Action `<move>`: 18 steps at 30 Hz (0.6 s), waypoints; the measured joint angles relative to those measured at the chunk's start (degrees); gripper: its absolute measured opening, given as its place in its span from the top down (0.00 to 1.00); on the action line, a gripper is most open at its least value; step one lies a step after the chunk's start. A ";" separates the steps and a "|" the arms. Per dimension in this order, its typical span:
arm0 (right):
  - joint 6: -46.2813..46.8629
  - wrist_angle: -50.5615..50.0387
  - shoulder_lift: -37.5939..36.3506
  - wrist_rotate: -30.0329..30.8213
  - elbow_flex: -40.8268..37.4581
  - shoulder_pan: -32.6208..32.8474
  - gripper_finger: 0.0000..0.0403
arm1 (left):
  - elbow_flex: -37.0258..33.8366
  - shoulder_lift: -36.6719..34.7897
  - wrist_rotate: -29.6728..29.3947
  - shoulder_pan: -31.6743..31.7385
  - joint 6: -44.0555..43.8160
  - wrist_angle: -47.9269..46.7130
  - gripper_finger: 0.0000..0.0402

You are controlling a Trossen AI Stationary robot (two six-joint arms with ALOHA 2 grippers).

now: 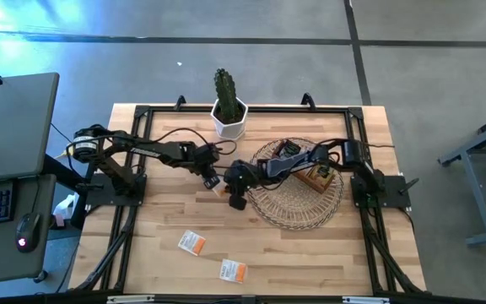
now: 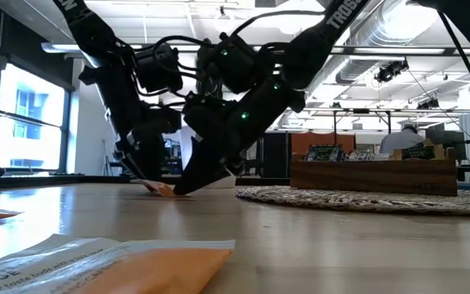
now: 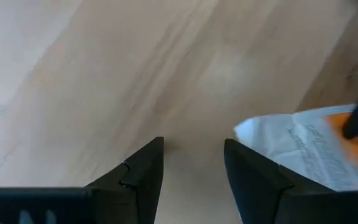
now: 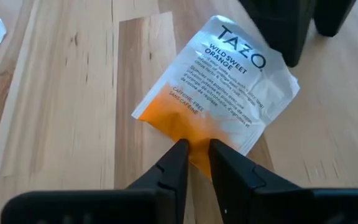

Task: Pick & Place Tea
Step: Put the white tea bag into the middle section of the wooden organizer

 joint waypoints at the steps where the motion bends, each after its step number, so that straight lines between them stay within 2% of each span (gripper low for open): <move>1: 0.08 -0.35 -0.03 0.02 0.02 0.00 0.85 | 0.00 0.00 0.86 0.00 0.02 0.27 0.59; 6: 0.28 -3.66 -0.26 1.01 0.07 0.98 0.87 | 0.00 0.00 5.17 0.03 -0.68 1.13 0.59; 13: 0.03 -4.43 -0.24 4.64 0.02 2.94 0.87 | -0.04 0.13 17.22 -0.09 -2.50 2.83 0.59; 18: 0.02 -4.77 -0.22 4.87 0.02 4.21 0.88 | -0.04 0.13 18.96 -0.09 -4.18 3.29 0.59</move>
